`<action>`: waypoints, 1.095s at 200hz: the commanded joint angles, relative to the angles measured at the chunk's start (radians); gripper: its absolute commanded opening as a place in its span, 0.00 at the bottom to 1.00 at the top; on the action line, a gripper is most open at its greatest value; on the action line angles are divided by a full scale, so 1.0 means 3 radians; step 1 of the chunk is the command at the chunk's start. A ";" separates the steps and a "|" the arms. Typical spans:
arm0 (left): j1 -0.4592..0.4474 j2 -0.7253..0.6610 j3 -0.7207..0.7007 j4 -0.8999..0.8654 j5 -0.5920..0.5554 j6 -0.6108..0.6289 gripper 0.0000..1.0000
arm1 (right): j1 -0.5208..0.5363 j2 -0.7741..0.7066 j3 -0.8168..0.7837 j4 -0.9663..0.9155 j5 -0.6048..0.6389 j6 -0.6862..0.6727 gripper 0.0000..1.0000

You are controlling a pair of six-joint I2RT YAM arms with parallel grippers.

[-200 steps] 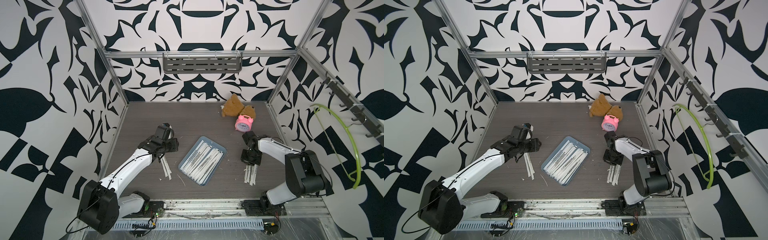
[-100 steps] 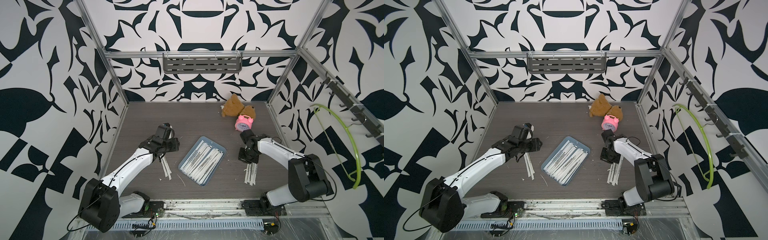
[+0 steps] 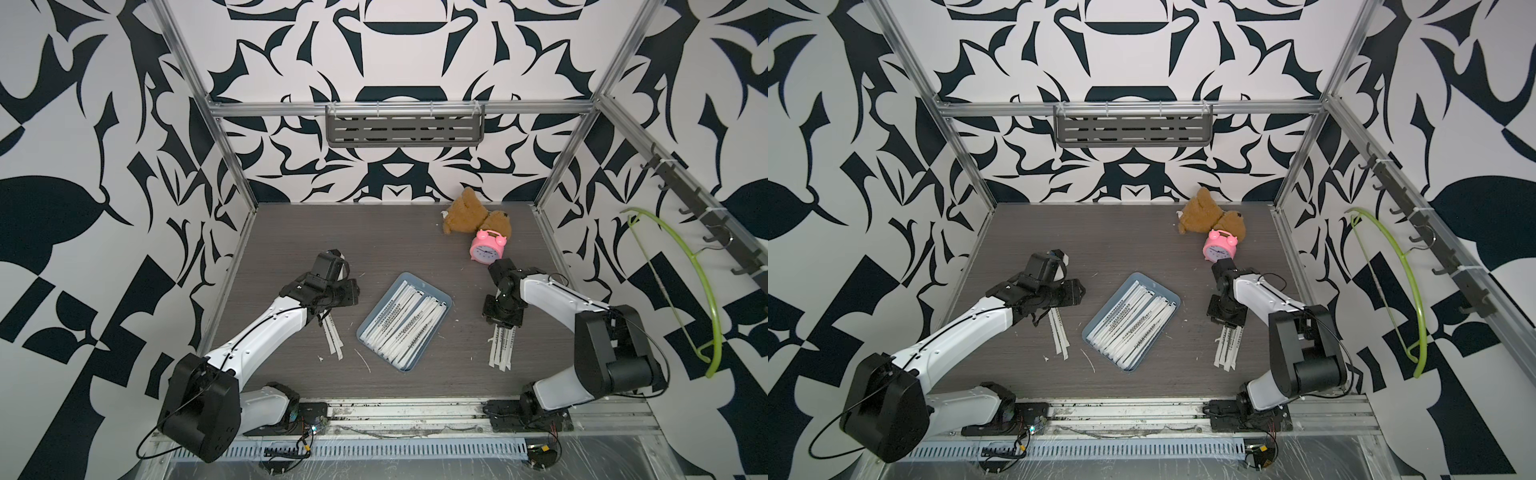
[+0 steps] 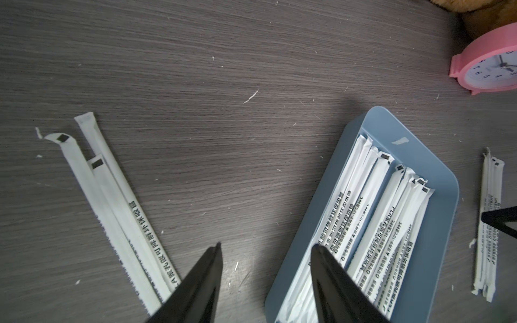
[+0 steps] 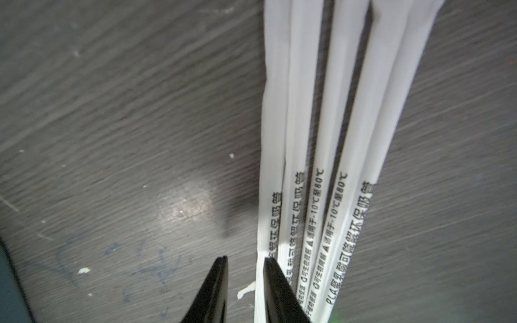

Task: Put the straws into the storage box
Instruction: Pick up the straw from the center of the board.

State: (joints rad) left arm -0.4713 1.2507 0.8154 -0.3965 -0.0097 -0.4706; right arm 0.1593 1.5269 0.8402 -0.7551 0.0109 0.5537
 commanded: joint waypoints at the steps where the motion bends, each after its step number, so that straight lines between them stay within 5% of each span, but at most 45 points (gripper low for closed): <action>1: 0.0010 0.0034 -0.0003 0.0041 0.0062 0.0003 0.57 | -0.0020 0.0055 -0.0012 0.0037 -0.0014 -0.0096 0.26; 74: 0.0009 0.0055 0.0007 0.0035 0.0094 0.0004 0.57 | -0.0025 0.0197 -0.0117 0.0147 0.0046 -0.0071 0.26; 138: 0.0011 0.0054 0.0013 0.0038 0.0119 -0.0006 0.57 | -0.0103 -0.0181 0.0111 -0.0212 -0.0023 -0.0139 0.27; 219: 0.0011 0.0054 0.0013 0.0030 0.0104 0.0014 0.57 | -0.0224 0.0139 -0.0007 0.0040 -0.0092 -0.0187 0.25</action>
State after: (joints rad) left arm -0.4713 1.2591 0.8154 -0.3855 0.0162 -0.4717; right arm 0.0925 1.5528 0.8402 -0.7547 -0.0071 0.5117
